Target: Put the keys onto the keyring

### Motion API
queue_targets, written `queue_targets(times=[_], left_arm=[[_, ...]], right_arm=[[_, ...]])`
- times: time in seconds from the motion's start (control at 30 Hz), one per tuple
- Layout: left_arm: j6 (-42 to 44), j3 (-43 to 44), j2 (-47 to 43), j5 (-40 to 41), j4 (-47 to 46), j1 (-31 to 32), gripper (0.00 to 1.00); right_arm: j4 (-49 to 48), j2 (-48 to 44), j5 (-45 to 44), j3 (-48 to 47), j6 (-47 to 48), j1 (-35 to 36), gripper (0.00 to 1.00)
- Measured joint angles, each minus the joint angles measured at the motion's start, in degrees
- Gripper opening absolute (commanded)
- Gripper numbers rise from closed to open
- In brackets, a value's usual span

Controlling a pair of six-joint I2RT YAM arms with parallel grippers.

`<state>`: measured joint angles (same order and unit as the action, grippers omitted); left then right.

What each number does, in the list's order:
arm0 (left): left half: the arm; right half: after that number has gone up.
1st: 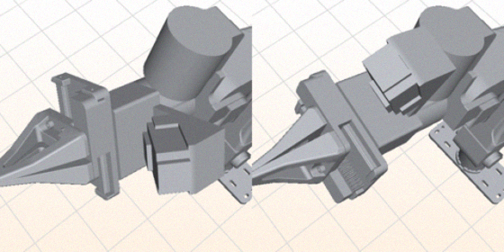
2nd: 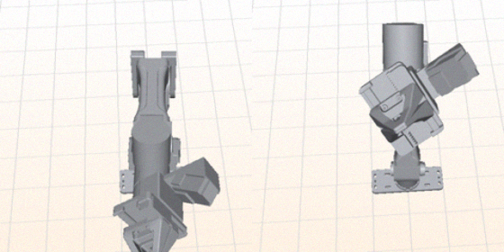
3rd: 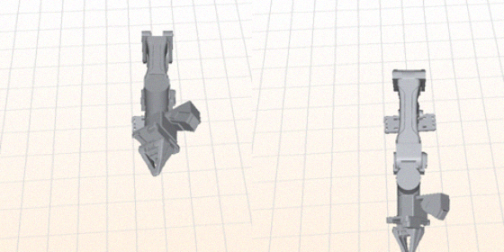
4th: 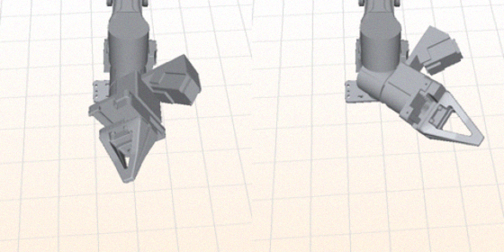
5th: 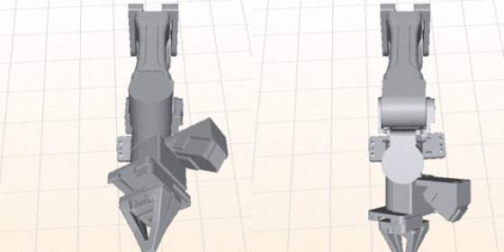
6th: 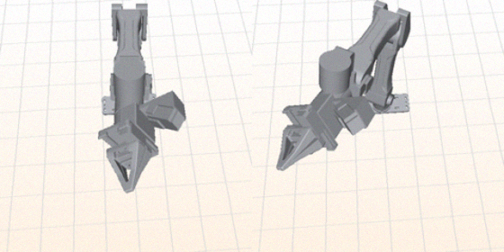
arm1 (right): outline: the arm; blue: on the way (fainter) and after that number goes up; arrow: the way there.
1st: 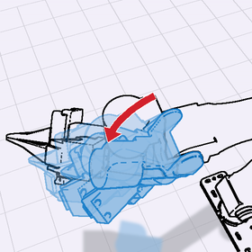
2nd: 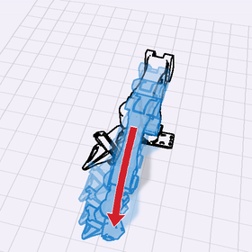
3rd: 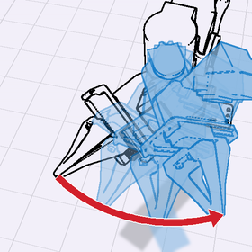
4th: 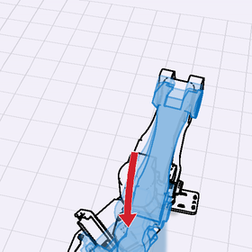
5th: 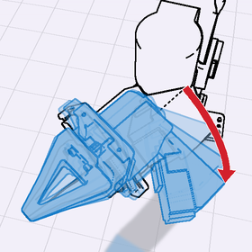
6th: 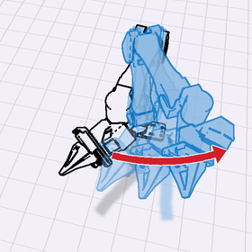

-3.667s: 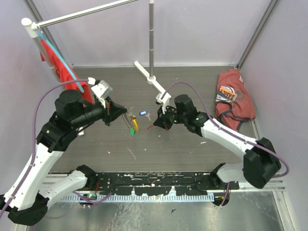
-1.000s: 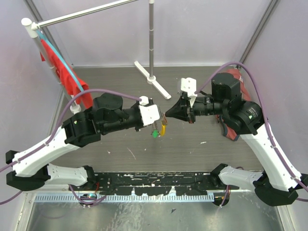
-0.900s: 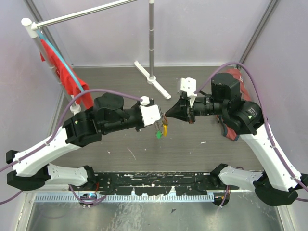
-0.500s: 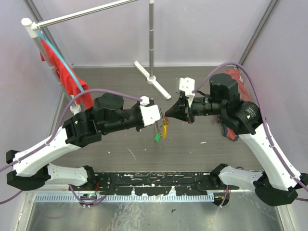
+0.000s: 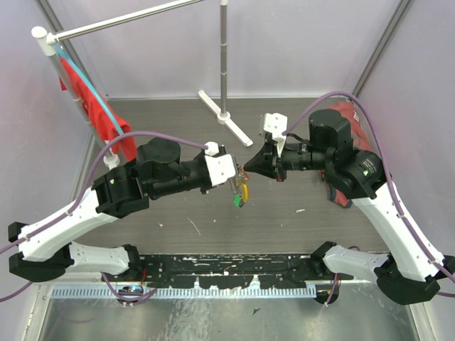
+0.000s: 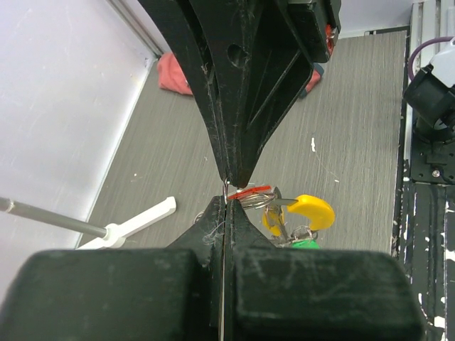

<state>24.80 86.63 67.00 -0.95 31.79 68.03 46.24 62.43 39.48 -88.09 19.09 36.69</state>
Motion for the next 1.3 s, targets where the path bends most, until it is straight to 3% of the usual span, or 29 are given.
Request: queue_targets(times=[0.23,0.57,0.67,0.97,1.3], left_arm=[[-1.5,-2.2,-1.8,0.0,-2.6,0.0,0.0],[-6.6,-9.2,-6.5,0.0,-9.8,0.0,0.0],[-8.6,-11.3,-7.8,0.0,-12.1,0.0,0.0],[-16.1,-17.2,-12.2,-1.1,-20.2,0.0,0.0],[-24.1,-19.5,-13.7,-5.8,-30.7,0.0,0.0]], right_arm=[[-1.3,0.0,0.2,0.0,-1.4,0.0,0.02],[-3.4,-1.7,0.5,0.0,-1.7,0.0,0.35],[-5.2,-3.3,0.5,0.0,-1.9,0.0,0.41],[-14.2,-10.0,2.1,3.6,-3.0,0.0,0.41],[-16.6,-5.7,11.5,3.0,-3.0,0.0,0.4]])
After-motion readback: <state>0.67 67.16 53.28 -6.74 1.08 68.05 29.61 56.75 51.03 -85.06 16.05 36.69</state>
